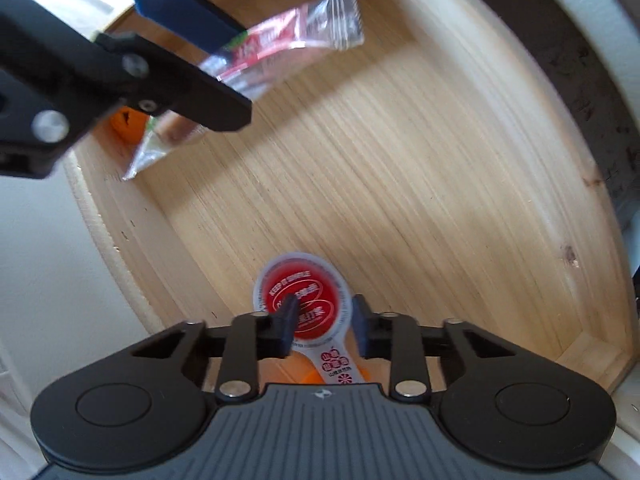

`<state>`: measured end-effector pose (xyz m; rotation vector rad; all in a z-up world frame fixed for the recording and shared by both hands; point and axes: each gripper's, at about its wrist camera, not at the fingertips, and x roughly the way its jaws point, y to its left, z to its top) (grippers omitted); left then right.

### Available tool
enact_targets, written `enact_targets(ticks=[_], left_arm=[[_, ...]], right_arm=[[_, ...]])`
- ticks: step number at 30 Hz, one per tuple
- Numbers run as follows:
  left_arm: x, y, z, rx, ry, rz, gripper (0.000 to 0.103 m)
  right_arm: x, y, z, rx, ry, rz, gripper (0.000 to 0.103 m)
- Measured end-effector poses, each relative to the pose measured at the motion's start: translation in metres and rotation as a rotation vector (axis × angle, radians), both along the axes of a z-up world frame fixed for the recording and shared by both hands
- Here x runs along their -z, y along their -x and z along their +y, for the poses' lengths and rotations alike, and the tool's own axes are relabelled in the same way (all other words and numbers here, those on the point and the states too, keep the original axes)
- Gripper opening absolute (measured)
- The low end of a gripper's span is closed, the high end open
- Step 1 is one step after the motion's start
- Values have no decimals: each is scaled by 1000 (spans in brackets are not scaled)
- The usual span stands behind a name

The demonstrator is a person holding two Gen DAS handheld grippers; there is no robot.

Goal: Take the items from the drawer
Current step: 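Grasp the red-and-white round lid with the right tool while the left holds the packet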

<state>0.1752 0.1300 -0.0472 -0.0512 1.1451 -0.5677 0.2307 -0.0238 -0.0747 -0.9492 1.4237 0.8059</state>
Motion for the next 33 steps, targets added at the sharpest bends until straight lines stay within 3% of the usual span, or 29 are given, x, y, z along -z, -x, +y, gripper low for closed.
enact_targets(ticks=[7,10,13,15,17,19,28,31,33], left_arm=[[3,-2,-1,-22,5,18,31],[4,-2,2,-27,4,22,31],[4,-2,1,-25,-6,20,31],[3,-1,-1,-18,-14,15,31],[4,-1,-2,-12,-17,14,31],[4,-1,-1,-13,-13,16,31],[7,-3,7,-52,-4,41,31],[9,-4,11,-77,-10,65,31],[10,-4,11,-72,-10,67,31]], right_arm=[[-26,-3,-25,62,-89,-33,1],[-38,-4,-15,72,-134,-52,1],[-53,-14,-31,65,-151,-48,2],[-53,-19,-36,88,-155,-10,8],[-50,-22,-37,104,-156,25,37],[-47,-19,-32,92,-154,27,50],[-3,-14,8,-21,-86,67,53],[4,-14,14,-30,-73,68,64],[6,-13,15,-32,-66,77,65]])
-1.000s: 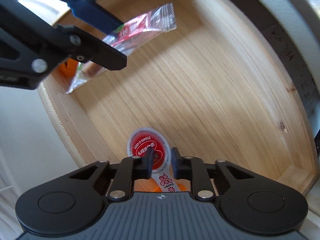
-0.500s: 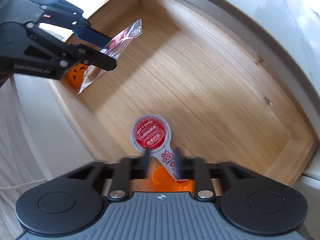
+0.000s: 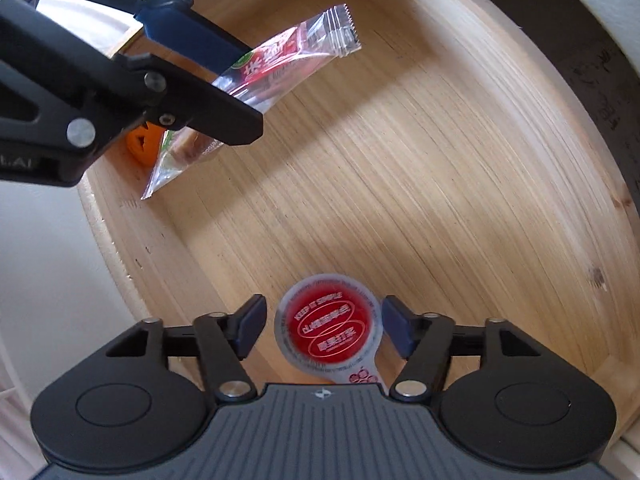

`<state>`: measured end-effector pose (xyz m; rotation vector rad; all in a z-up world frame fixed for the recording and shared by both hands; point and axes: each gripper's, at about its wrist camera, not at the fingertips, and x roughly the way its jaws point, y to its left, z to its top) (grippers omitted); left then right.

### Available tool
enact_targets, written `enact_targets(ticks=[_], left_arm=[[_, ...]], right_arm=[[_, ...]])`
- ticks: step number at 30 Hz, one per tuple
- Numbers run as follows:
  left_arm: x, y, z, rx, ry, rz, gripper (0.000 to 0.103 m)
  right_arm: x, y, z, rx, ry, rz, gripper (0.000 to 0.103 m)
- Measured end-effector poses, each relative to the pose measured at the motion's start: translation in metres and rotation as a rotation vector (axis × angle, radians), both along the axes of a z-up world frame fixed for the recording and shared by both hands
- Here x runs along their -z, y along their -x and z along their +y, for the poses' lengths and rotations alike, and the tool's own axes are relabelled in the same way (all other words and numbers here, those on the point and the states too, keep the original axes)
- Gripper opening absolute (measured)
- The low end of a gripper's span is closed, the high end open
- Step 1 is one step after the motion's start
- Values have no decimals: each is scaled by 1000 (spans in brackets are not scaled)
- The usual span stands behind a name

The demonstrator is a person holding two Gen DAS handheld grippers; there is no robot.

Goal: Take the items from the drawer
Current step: 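Grasp the red-and-white round lid with the right tool while the left holds the packet, then carry the snack packet and round lid up onto the countertop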

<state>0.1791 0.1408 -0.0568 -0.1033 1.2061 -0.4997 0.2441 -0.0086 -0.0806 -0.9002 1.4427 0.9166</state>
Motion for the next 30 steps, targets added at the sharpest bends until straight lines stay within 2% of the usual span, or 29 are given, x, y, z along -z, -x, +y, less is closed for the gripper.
enact_targets(ticks=[5,8,12,15,18,19,21,22,24,26,27,29,30], left_arm=[[1,0,-2,8,-1,4,31],[1,0,-5,9,-2,9,31],[1,-1,-9,19,-11,7,31],[-1,1,-12,24,-25,-4,31],[-13,9,-15,34,-49,-42,31],[-23,15,-14,45,-15,-58,31],[-57,24,-3,29,135,-119,31],[-78,26,6,5,188,-174,31],[-121,24,27,-78,220,-318,31],[-151,14,44,-161,168,-443,32],[-159,3,51,-204,106,-481,32],[-156,-22,60,-262,3,-451,32],[-147,-37,65,-295,-33,-413,32]], right_arm=[[11,1,-2,-2,65,-24,66],[10,4,-7,-12,77,-41,62],[1,5,-18,-5,75,-78,61],[-22,5,-33,38,11,-94,61],[-60,8,-52,103,-100,-103,61],[-78,8,-57,129,-157,-99,61],[-122,12,-68,175,-300,-89,61],[-147,15,-77,186,-369,-110,61],[-202,18,-95,206,-496,-228,61],[-246,15,-111,232,-583,-381,61],[-261,13,-115,226,-591,-475,61],[-271,1,-114,226,-564,-595,61],[-268,-7,-114,247,-555,-612,61]])
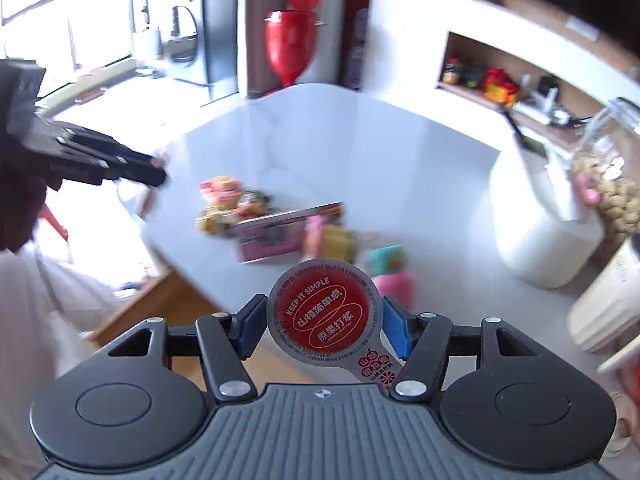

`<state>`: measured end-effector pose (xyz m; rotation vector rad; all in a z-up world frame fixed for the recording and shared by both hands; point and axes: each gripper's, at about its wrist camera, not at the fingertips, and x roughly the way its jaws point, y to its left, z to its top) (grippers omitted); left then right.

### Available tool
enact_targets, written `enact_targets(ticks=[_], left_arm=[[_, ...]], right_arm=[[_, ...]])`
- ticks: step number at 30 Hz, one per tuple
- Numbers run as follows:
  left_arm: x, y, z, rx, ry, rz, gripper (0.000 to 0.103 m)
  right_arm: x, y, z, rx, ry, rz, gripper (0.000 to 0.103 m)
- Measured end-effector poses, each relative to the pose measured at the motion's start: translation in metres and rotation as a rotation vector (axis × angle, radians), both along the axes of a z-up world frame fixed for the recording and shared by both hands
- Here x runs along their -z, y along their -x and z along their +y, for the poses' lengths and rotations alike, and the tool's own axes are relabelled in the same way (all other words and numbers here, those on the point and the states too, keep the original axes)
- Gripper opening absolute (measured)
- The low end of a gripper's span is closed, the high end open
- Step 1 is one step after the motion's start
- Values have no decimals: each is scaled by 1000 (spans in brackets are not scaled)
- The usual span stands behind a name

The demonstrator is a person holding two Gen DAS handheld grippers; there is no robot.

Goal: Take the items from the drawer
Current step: 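Carry the snack packet and round lid up onto the countertop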

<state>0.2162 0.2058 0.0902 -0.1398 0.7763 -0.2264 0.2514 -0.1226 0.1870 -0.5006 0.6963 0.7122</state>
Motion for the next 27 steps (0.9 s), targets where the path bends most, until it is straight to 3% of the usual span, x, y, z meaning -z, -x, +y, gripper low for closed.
enact_targets(ticks=[4,7,11,14,19,22,25,27], left_arm=[[37,-36,14,-39,8,152,32],[55,-50,13,-57,-20,174,38],[64,-57,7,-47,-34,119,39],[58,-51,9,-60,-18,67,39],[26,-21,1,-39,-209,-97,39],[10,-1,-8,43,-197,-102,38],[8,15,-24,216,-104,-13,38],[16,25,-39,320,-83,70,38]], right_arm=[[39,-35,7,40,69,-21,61],[66,-50,14,35,134,-72,61],[99,-62,28,30,161,-128,61],[96,-61,28,28,174,-131,61],[67,-44,0,34,53,-159,62],[40,-35,-29,36,-66,-77,65],[31,-26,-50,-22,-147,130,66],[40,-23,-58,-33,-159,276,66]])
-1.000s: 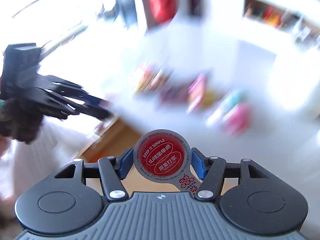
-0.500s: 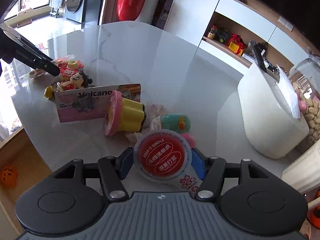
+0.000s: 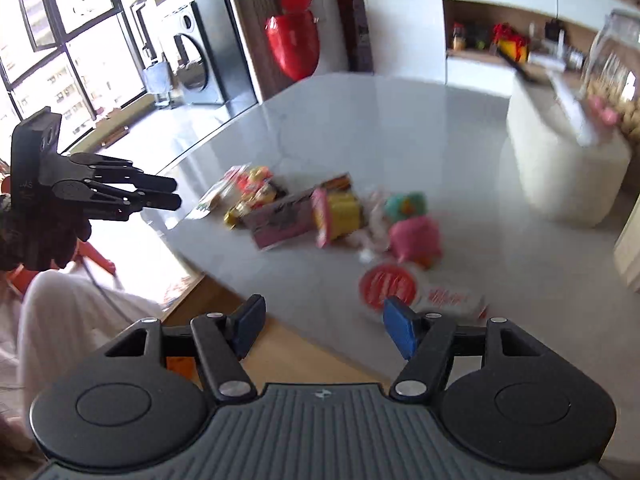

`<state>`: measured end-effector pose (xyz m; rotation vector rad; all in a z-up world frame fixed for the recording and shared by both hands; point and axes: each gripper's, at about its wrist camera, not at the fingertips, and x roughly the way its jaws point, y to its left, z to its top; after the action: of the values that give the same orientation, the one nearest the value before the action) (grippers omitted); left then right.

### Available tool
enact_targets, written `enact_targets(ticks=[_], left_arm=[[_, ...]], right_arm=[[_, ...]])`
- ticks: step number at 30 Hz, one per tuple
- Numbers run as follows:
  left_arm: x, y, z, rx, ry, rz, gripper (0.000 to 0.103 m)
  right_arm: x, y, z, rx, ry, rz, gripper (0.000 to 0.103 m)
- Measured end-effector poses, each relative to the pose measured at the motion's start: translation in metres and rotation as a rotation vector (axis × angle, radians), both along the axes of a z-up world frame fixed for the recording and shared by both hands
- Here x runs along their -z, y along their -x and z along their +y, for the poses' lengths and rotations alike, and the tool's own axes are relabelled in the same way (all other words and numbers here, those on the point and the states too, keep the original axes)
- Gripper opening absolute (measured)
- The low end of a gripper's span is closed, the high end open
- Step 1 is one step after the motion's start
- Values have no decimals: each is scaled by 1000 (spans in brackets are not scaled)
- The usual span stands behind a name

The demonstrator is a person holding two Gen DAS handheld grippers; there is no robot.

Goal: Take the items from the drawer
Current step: 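Carry the snack packet and round lid up onto the countertop, then grasp the orange jack-o-lantern capsule half with the left tool while the right grasps another orange half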

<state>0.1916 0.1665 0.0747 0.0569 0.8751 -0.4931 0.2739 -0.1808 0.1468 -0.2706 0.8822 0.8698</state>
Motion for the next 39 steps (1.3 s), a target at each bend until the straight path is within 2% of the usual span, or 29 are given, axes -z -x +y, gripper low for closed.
enact_targets(ticks=[2,4,8,11,14,20,30,37,38,39], left_arm=[[16,4,-18,82,-38,95,38],[43,14,-39,168,-109,210,38],[102,12,-68,278,-267,430,39],[137,10,-78,310,-365,556,39],[162,11,-79,312,-457,632,39],[185,11,-89,328,-520,693,38],[199,10,-98,327,-608,706,40],[200,11,-104,330,-619,704,40],[200,11,-105,330,-606,700,42],[196,9,-106,328,-560,696,42]], right_arm=[[20,3,-3,-2,25,93,66],[46,7,0,3,69,108,66],[91,7,2,40,129,132,66],[117,11,0,49,145,148,66],[129,11,-3,55,174,145,66],[132,18,-6,14,184,140,66],[131,21,-11,10,204,139,66],[130,22,-11,6,201,132,66],[130,23,-11,7,201,131,66],[129,23,-12,7,201,130,66]])
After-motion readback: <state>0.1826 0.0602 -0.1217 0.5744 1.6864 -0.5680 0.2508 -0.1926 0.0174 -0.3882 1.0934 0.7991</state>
